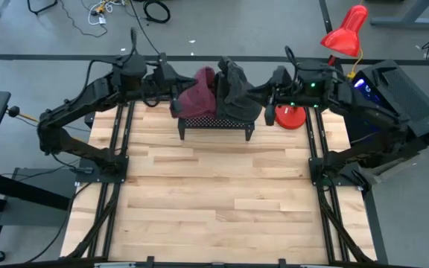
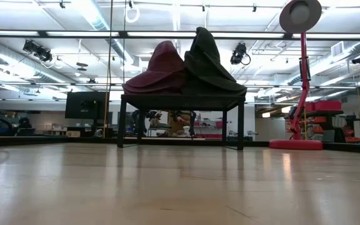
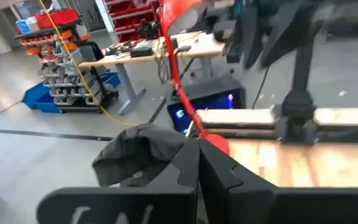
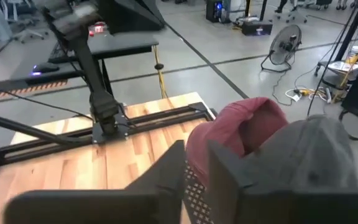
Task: Pick & Place hat
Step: Return to Home Position
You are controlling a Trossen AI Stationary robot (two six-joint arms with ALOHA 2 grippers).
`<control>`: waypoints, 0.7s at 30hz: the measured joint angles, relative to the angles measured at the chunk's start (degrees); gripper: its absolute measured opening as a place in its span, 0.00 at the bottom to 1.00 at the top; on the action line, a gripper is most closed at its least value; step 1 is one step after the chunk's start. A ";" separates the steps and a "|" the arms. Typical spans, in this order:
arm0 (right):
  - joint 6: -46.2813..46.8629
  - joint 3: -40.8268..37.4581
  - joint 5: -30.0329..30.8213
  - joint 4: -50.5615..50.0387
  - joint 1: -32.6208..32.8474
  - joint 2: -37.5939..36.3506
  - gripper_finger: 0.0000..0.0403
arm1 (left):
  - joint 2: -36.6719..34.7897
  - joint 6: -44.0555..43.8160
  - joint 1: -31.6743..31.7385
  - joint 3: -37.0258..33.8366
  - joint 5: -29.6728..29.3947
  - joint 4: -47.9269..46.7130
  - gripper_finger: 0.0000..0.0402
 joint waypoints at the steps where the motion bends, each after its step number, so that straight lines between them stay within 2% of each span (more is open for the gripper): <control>1: 0.18 -1.77 -0.02 1.88 0.00 -0.35 0.14 | -0.44 -0.90 -0.22 0.00 0.01 -0.01 0.02; 5: -0.84 -8.66 -0.14 8.24 -0.02 -2.36 0.02 | -2.13 -4.01 -1.54 0.00 0.10 -0.65 0.01; 13: -6.13 -21.97 2.69 16.63 0.01 -8.54 0.01 | -2.57 -8.88 -4.93 -0.20 0.13 -4.80 0.01; 18: -8.57 -30.12 2.78 23.86 -0.02 -13.27 0.00 | -3.45 -12.41 -7.93 -8.41 -1.62 4.25 0.00; 21: -11.08 -33.94 -1.40 27.23 -0.01 -15.66 0.00 | -3.85 -14.41 -9.61 -13.99 -3.98 11.82 0.00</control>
